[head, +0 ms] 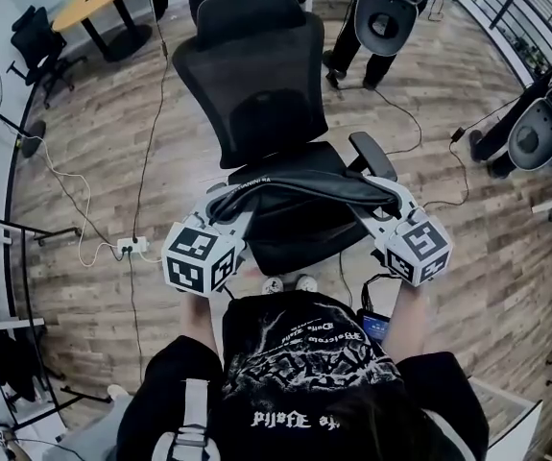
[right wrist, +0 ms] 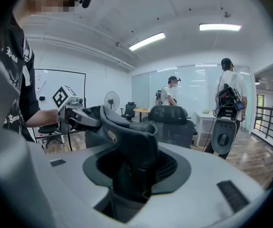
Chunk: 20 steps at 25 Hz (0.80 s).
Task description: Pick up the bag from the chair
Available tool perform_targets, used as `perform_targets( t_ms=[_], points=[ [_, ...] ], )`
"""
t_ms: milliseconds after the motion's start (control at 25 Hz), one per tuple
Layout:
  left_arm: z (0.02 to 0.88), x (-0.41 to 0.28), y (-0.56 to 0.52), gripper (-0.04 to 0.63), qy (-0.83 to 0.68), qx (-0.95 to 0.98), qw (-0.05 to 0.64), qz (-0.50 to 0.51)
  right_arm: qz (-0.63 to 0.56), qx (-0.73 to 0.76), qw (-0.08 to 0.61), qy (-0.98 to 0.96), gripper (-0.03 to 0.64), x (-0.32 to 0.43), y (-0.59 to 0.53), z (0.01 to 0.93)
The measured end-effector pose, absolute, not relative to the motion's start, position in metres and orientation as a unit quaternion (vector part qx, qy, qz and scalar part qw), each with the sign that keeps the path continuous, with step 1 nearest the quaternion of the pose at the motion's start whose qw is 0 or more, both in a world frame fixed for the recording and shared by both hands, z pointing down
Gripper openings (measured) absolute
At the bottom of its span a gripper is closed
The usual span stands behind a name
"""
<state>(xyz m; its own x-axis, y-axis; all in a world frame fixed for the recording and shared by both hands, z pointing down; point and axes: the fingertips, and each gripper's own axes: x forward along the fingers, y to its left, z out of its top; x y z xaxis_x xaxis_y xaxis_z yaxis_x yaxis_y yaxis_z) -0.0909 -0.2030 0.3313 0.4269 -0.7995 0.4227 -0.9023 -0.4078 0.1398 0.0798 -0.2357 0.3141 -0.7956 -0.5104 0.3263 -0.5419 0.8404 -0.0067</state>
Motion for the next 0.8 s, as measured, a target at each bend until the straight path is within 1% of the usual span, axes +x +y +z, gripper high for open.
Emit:
perform_targets(
  t_ms=[480, 800],
  points=[
    [0.295, -0.084, -0.211, 0.094, -0.522, 0.83, 0.134, 0.147, 0.025, 0.293, 0.131, -0.947, 0.17, 0.086, -0.244, 0.284],
    [0.297, -0.071, -0.21, 0.094, -0.519, 0.83, 0.133, 0.153, 0.02, 0.301, 0.128, -0.945, 0.169, 0.098, -0.244, 0.287]
  ],
)
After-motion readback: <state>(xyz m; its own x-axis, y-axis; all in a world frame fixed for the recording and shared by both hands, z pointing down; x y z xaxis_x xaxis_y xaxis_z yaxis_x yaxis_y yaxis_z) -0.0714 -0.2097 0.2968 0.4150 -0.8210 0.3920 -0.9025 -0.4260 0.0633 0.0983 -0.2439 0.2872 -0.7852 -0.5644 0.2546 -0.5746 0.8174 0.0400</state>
